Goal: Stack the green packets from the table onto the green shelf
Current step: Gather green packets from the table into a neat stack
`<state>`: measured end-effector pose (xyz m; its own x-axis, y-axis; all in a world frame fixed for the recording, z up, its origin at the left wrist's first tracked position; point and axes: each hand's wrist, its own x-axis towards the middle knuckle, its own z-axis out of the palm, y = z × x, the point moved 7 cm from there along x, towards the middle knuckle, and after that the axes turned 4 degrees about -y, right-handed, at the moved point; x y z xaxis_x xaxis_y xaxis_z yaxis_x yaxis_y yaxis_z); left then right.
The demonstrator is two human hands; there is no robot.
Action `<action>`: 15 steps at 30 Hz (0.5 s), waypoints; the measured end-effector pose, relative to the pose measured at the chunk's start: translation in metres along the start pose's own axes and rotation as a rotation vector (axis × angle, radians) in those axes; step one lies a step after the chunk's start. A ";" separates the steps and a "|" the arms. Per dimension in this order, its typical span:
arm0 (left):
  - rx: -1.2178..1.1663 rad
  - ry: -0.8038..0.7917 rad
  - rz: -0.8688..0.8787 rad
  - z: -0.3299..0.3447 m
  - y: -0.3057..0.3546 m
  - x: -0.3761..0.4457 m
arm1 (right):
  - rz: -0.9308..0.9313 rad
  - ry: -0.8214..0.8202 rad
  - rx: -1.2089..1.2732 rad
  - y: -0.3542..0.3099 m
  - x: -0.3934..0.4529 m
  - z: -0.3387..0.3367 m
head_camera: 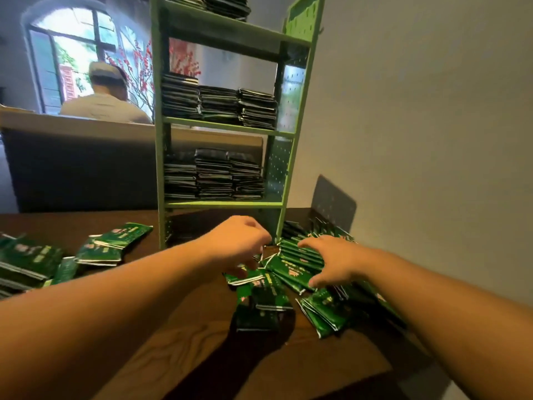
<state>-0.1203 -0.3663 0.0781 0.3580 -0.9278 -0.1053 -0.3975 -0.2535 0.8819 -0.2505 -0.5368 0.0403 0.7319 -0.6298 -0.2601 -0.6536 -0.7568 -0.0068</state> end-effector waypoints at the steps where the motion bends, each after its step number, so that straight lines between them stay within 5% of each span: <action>1: 0.214 -0.019 0.042 0.006 -0.007 0.002 | 0.001 -0.016 -0.008 0.000 0.007 0.009; 5: 0.855 -0.106 0.100 0.029 -0.039 0.007 | 0.033 -0.051 -0.011 0.002 0.032 0.025; 15: 1.095 -0.183 0.181 0.058 -0.085 0.007 | -0.044 -0.119 -0.062 -0.004 0.075 0.031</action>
<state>-0.1333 -0.3672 -0.0240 0.1257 -0.9788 -0.1618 -0.9911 -0.1310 0.0222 -0.1990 -0.5753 -0.0095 0.7291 -0.5732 -0.3739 -0.6056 -0.7948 0.0376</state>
